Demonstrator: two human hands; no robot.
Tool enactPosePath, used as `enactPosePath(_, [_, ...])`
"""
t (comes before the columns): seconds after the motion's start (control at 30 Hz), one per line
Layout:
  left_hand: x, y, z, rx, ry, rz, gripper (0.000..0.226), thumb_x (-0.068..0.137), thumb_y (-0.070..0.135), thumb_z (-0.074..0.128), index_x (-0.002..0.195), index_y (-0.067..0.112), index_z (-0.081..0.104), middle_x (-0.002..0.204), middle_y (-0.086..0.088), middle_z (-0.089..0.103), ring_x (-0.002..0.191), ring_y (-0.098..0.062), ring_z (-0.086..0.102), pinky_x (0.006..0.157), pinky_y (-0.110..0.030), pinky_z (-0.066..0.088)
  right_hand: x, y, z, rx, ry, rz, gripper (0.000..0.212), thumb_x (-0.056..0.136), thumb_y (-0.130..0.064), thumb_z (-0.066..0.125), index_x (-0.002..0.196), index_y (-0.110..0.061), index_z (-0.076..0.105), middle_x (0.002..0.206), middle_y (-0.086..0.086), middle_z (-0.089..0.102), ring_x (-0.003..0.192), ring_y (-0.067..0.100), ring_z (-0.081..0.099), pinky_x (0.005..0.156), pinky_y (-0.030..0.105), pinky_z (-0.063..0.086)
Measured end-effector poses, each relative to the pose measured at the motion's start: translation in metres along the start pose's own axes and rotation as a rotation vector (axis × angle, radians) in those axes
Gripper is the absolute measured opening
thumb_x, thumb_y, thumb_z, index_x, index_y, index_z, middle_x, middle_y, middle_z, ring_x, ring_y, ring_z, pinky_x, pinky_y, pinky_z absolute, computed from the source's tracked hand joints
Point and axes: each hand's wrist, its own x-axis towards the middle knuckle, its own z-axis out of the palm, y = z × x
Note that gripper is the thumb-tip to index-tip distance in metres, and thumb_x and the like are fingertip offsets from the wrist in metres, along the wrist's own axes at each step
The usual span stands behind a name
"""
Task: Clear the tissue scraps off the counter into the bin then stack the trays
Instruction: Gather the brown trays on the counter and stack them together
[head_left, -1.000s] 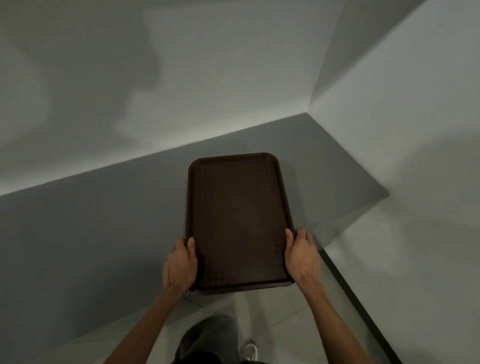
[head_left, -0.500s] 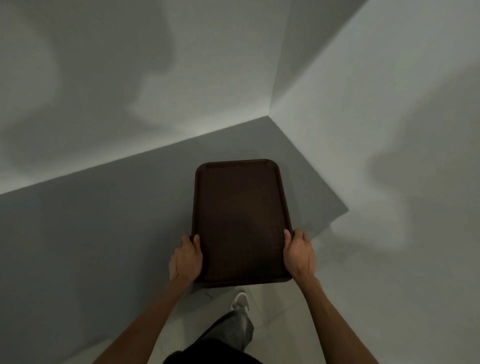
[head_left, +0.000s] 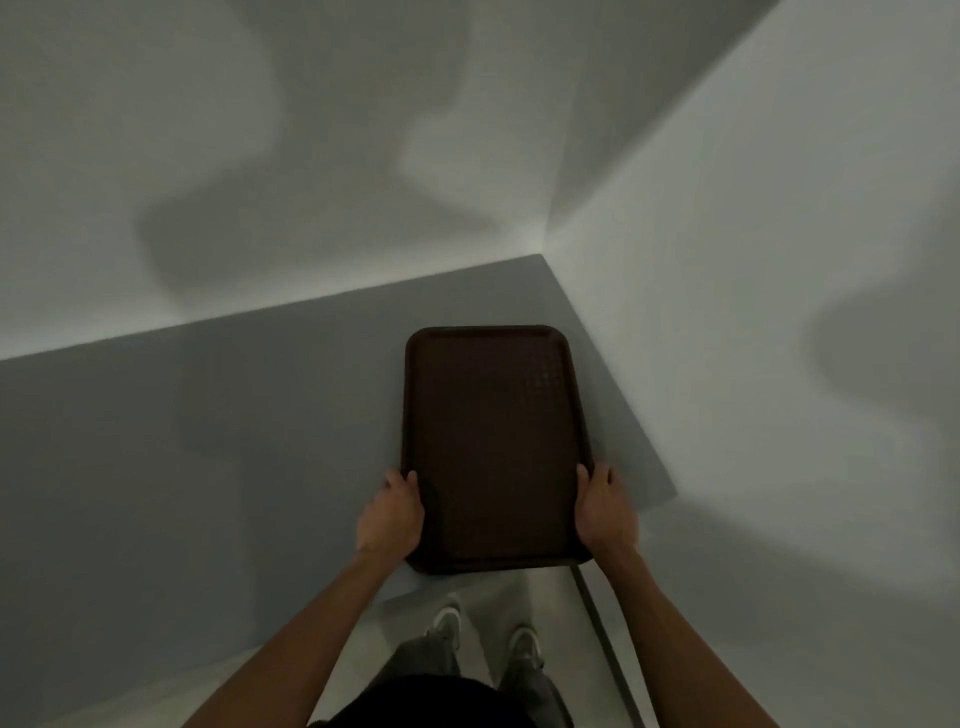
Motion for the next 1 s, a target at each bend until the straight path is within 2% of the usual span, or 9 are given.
enactPosePath(0.13, [0.0, 0.028, 0.015, -0.159, -0.018, -0.117, 0.033, 0.111, 0.04, 0.03, 0.106, 0.01, 0.04, 0.109, -0.024, 0.067, 0.097, -0.045, 0.068, 0.08, -0.051, 0.054, 0.033, 0.009, -0.018, 0.009, 0.009, -0.106, 0.054, 0.106, -0.058, 0.021, 0.119, -0.012, 0.048, 0.116, 0.017, 0.062, 0.098, 0.038, 0.067, 0.077, 0.042, 0.051])
enactPosePath(0.2, [-0.006, 0.038, 0.018, -0.238, -0.025, -0.119, 0.037, 0.108, 0.042, 0.04, 0.12, 0.007, 0.039, 0.123, -0.028, 0.06, 0.108, -0.047, 0.065, 0.091, -0.055, 0.054, 0.042, 0.014, -0.028, -0.057, 0.03, -0.207, 0.05, 0.11, -0.05, 0.037, 0.143, -0.013, 0.042, 0.138, 0.019, 0.052, 0.116, 0.039, 0.061, 0.088, 0.048, 0.053])
enactPosePath(0.27, [-0.021, 0.042, 0.018, -0.251, 0.003, -0.022, 0.066, 0.101, 0.048, 0.057, 0.146, 0.009, 0.028, 0.142, -0.023, 0.042, 0.127, -0.041, 0.055, 0.105, -0.055, 0.05, 0.038, 0.019, -0.042, -0.149, 0.092, -0.367, 0.06, 0.106, -0.055, 0.046, 0.155, -0.022, 0.035, 0.155, 0.016, 0.04, 0.136, 0.037, 0.047, 0.105, 0.054, 0.049])
enactPosePath(0.37, [-0.055, 0.045, 0.014, -0.162, -0.046, 0.175, 0.108, 0.082, 0.07, 0.071, 0.163, 0.041, 0.005, 0.169, -0.01, 0.0, 0.151, -0.026, 0.02, 0.118, -0.052, 0.035, 0.011, 0.031, -0.056, -0.247, -0.065, -0.686, 0.078, 0.098, -0.078, 0.041, 0.16, -0.033, 0.032, 0.17, 0.006, 0.024, 0.157, 0.03, 0.024, 0.125, 0.055, 0.03])
enactPosePath(0.43, [-0.071, 0.038, 0.018, -0.002, -0.127, 0.281, 0.11, 0.073, 0.084, 0.066, 0.16, 0.052, 0.007, 0.169, -0.002, -0.027, 0.158, -0.031, -0.01, 0.12, -0.052, 0.03, -0.007, 0.046, -0.052, -0.376, -0.273, -0.818, 0.089, 0.092, -0.088, 0.035, 0.165, -0.041, 0.017, 0.176, 0.003, 0.007, 0.163, 0.027, 0.006, 0.131, 0.054, 0.012])
enactPosePath(0.5, [-0.076, 0.032, 0.023, 0.152, -0.204, 0.298, 0.106, 0.075, 0.085, 0.062, 0.161, 0.05, 0.012, 0.165, 0.0, -0.037, 0.155, -0.034, -0.026, 0.122, -0.057, 0.027, -0.014, 0.062, -0.038, -0.455, -0.329, -0.902, 0.088, 0.097, -0.077, 0.043, 0.167, -0.044, 0.001, 0.177, 0.005, -0.011, 0.163, 0.029, -0.004, 0.132, 0.052, 0.01])
enactPosePath(0.57, [-0.074, 0.032, 0.028, 0.2, -0.224, 0.259, 0.097, 0.084, 0.072, 0.066, 0.162, 0.047, 0.014, 0.165, 0.0, -0.033, 0.156, -0.038, -0.021, 0.124, -0.059, 0.027, -0.008, 0.073, -0.027, -0.456, -0.272, -0.931, 0.088, 0.101, -0.053, 0.057, 0.166, -0.046, -0.002, 0.177, 0.006, -0.009, 0.163, 0.03, 0.003, 0.13, 0.049, 0.023])
enactPosePath(0.67, [-0.066, 0.044, 0.037, 0.207, -0.2, 0.224, 0.093, 0.087, 0.063, 0.069, 0.162, 0.042, 0.019, 0.171, -0.008, -0.019, 0.157, -0.046, -0.002, 0.126, -0.057, 0.024, 0.016, 0.078, -0.021, -0.443, -0.232, -0.945, 0.092, 0.099, -0.04, 0.066, 0.165, -0.049, 0.004, 0.177, 0.006, 0.0, 0.162, 0.031, 0.013, 0.128, 0.048, 0.028])
enactPosePath(1.0, [-0.01, 0.09, 0.039, 0.157, -0.161, 0.137, 0.095, 0.084, 0.06, 0.075, 0.162, 0.039, 0.027, 0.172, -0.016, -0.008, 0.153, -0.05, 0.015, 0.125, -0.052, 0.025, 0.09, 0.039, -0.042, -0.5, -0.26, -0.932, 0.082, 0.103, -0.032, 0.061, 0.164, -0.052, 0.01, 0.176, 0.005, -0.005, 0.163, 0.031, 0.003, 0.128, 0.046, -0.006])
